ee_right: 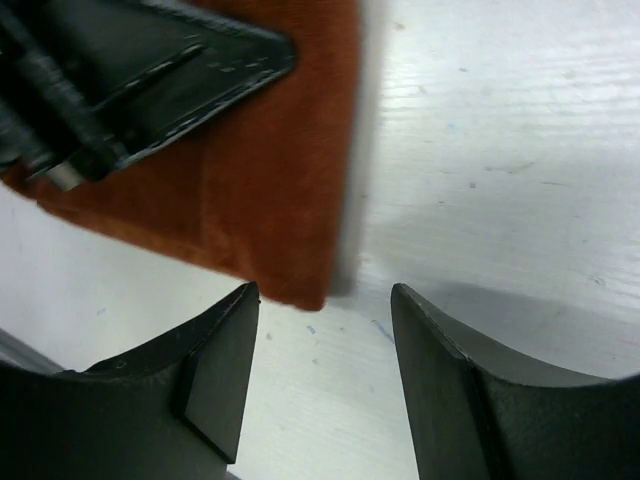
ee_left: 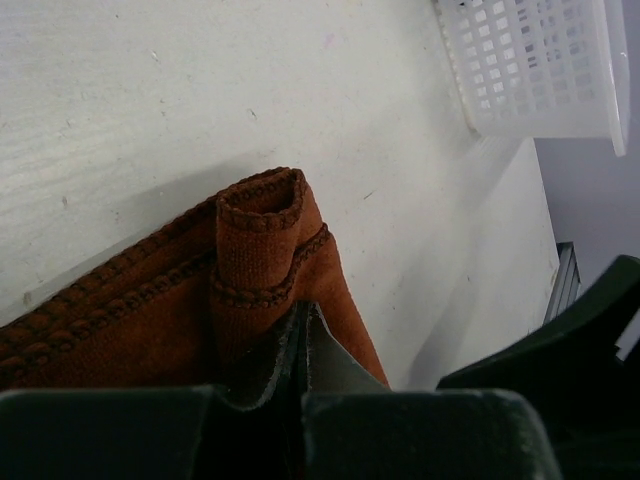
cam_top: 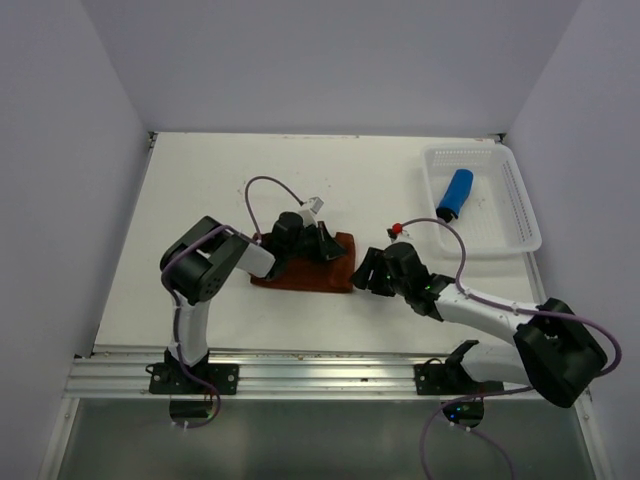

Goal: Roll the towels
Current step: Roll the towel

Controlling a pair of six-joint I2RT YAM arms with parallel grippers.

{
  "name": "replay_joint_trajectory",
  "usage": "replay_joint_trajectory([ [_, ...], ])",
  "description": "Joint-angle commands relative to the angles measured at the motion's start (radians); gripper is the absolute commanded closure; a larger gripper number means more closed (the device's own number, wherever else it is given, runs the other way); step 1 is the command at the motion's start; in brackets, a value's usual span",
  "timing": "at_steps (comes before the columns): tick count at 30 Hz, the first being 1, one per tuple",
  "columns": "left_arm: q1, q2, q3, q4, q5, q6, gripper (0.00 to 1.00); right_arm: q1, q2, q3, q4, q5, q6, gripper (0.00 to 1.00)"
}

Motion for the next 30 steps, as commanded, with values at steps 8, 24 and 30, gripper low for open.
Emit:
replay_joint_trajectory([
  [8, -0.010, -0.070, -0.034, -0.058, -0.080, 0.028, 1.00, -0.051, 0.178, -0.077, 0.338, -0.137, 0.227, 0.35],
  [24, -0.008, -0.092, -0.048, -0.083, -0.103, 0.023, 1.00, -0.035, 0.337, -0.031, 0.346, -0.184, 0.260, 0.61],
  [30, -0.007, -0.107, -0.048, -0.097, -0.098, 0.022, 1.00, -0.035, 0.348, -0.021, 0.337, -0.190, 0.227, 0.90],
])
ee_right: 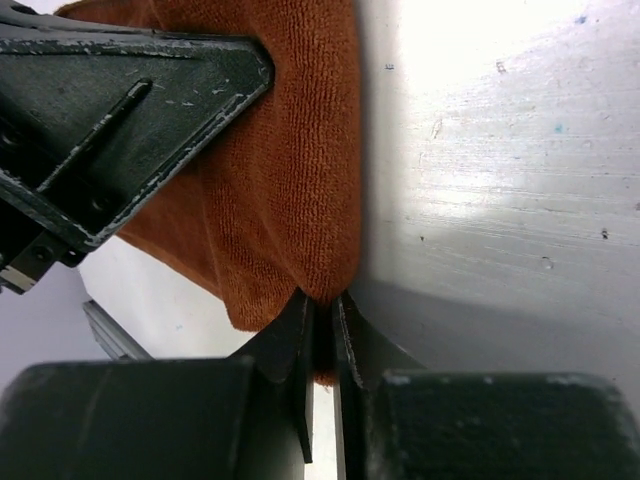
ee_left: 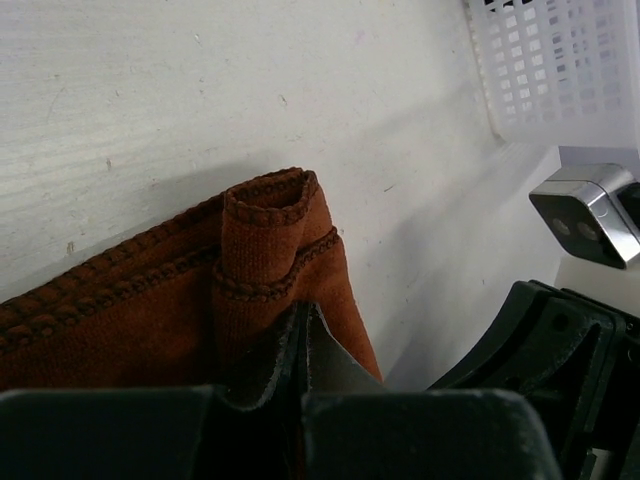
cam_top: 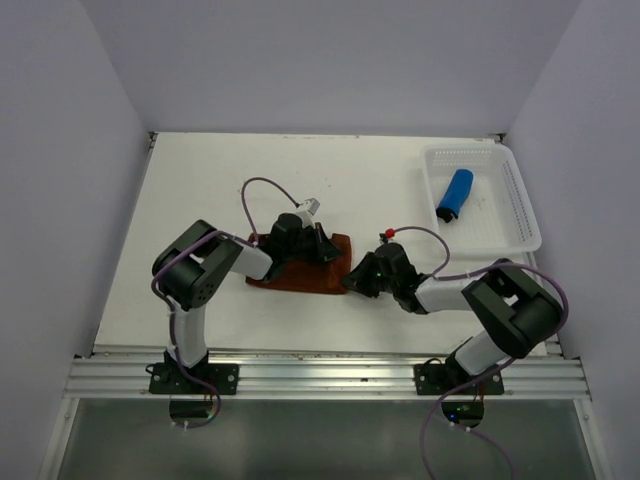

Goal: Roll the towels
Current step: Roll the towel

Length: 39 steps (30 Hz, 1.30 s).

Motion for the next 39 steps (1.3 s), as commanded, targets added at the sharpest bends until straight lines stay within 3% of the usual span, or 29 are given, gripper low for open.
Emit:
replay_joint_trajectory([
  [1, 0.002, -0.057, -0.010, -0.035, -0.024, 0.023, 1.00, 0.008, -0.008, 0.019, -0.108, 0.008, -0.062, 0.95],
  [2, 0.004, -0.065, -0.004, -0.056, -0.024, 0.026, 1.00, 0.011, -0.027, 0.037, -0.150, 0.033, -0.114, 1.00],
  [6, 0.022, -0.106, 0.041, -0.136, -0.028, 0.057, 1.00, 0.025, -0.190, 0.112, -0.438, 0.123, -0.276, 1.00],
  [13, 0.025, -0.123, 0.078, -0.167, -0.020, 0.060, 1.00, 0.040, -0.299, 0.208, -0.740, 0.180, -0.467, 1.00],
  [20, 0.025, -0.169, 0.056, -0.156, 0.003, 0.016, 1.00, 0.121, -0.321, 0.258, -0.892, 0.330, -0.585, 1.00],
  [27, 0.027, -0.256, 0.039, -0.158, 0.032, -0.026, 1.00, 0.172, -0.305, 0.304, -0.969, 0.439, -0.573, 1.00],
  [37, 0.027, -0.221, 0.061, -0.147, 0.112, -0.124, 1.00, 0.316, -0.209, 0.406, -1.046, 0.616, -0.605, 1.00],
  [39, 0.027, -0.220, 0.068, -0.162, 0.118, -0.129, 0.95, 0.331, -0.195, 0.419, -1.057, 0.643, -0.608, 1.00],
])
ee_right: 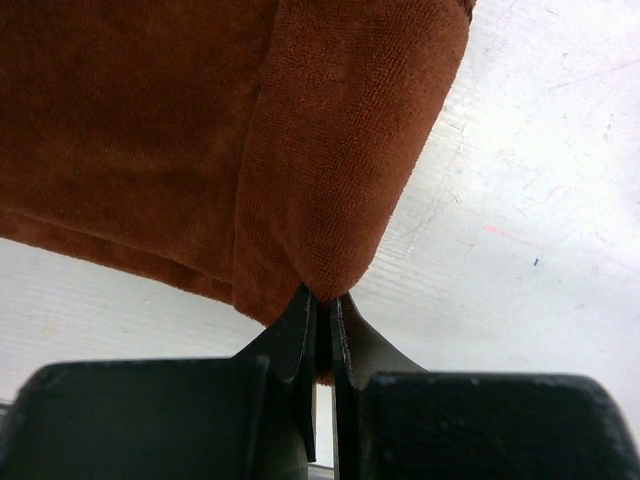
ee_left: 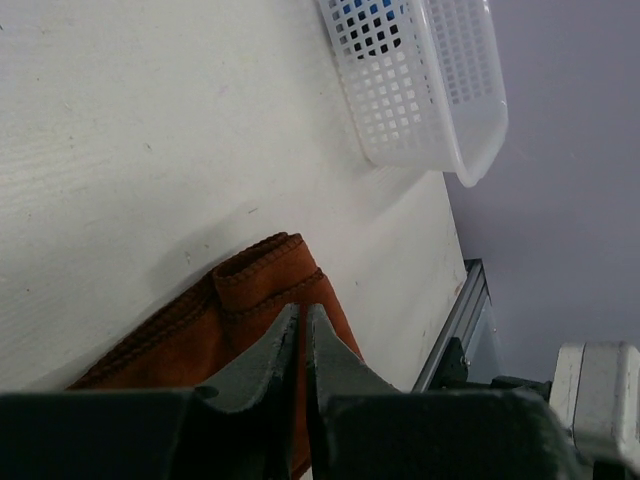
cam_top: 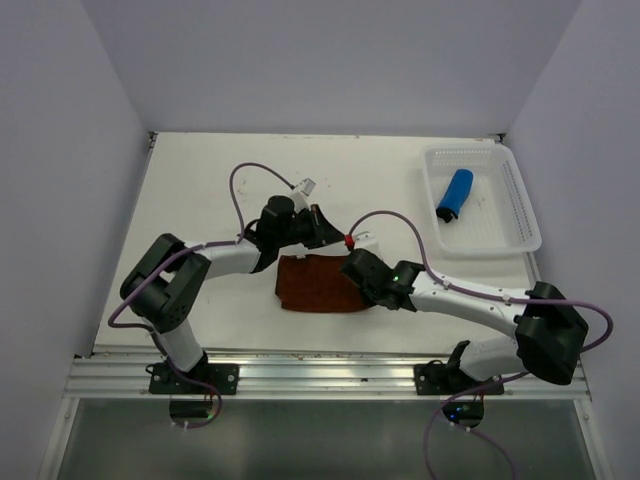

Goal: Roll the towels
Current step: Roll the towel

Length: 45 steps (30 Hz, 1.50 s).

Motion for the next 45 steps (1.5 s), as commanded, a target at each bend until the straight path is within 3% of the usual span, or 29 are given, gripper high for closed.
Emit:
replay_joint_trajectory([
  [1, 0.005, 0.006, 0.020, -0.004, 0.041, -0.039, 0.89, 0.042, 0.023, 0.051, -0.053, 0.134, -0.024, 1.00],
  [7, 0.004, 0.020, 0.034, -0.010, 0.097, -0.092, 0.66, 0.065, 0.049, 0.080, -0.077, 0.166, -0.014, 1.00],
  [15, -0.026, 0.026, 0.057, -0.030, 0.134, -0.118, 0.47, 0.105, 0.098, 0.114, -0.096, 0.216, -0.006, 1.00],
  [27, -0.081, 0.080, 0.154, -0.280, 0.136, 0.015, 0.36, 0.141, 0.135, 0.130, -0.089, 0.229, 0.011, 1.00],
  [35, -0.118, 0.106, 0.206, -0.392, 0.070, 0.093, 0.36, 0.156, 0.156, 0.140, -0.088, 0.239, 0.014, 1.00],
  [40, -0.130, 0.121, 0.244, -0.467, -0.003, 0.141, 0.41, 0.168, 0.167, 0.149, -0.088, 0.251, 0.016, 1.00],
  [44, -0.133, 0.132, 0.247, -0.480, -0.031, 0.152, 0.52, 0.177, 0.181, 0.159, -0.088, 0.252, 0.017, 1.00],
  [45, -0.134, 0.132, 0.247, -0.484, -0.050, 0.153, 0.59, 0.180, 0.182, 0.162, -0.089, 0.252, 0.017, 1.00],
])
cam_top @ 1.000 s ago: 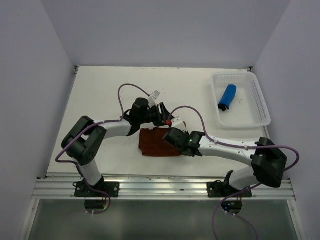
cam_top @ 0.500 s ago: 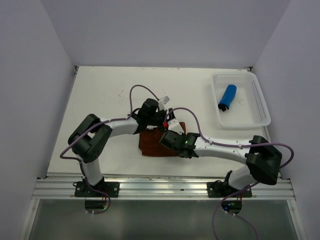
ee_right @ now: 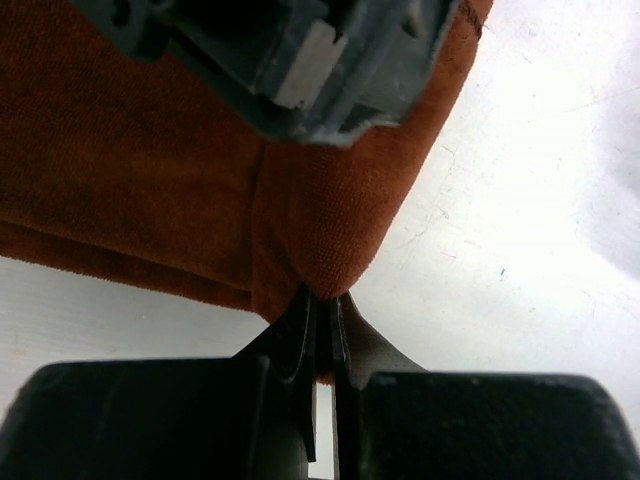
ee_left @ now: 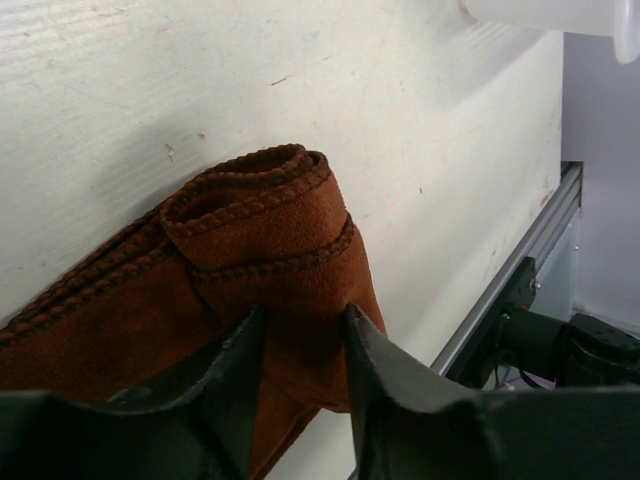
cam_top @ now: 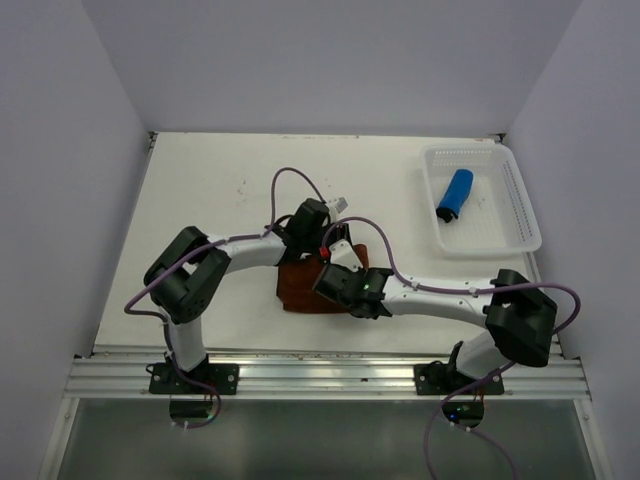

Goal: Roll the towels
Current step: Roll the towel

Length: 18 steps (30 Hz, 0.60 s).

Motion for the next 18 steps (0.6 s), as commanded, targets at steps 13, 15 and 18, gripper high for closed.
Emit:
replay_joint_trajectory([
  [13, -0.003, -0.043, -0.080, 0.003, -0.136, 0.041, 1.00, 0.034, -0.025, 0.073, -0.017, -0.026, 0.058, 0.77],
  [15, 0.000, -0.054, -0.126, 0.057, -0.133, 0.025, 1.00, 0.034, -0.085, 0.038, 0.035, -0.101, 0.063, 0.66],
  [18, 0.011, -0.074, -0.181, 0.117, -0.120, 0.011, 1.00, 0.034, -0.189, -0.034, 0.150, -0.235, 0.066, 0.57],
])
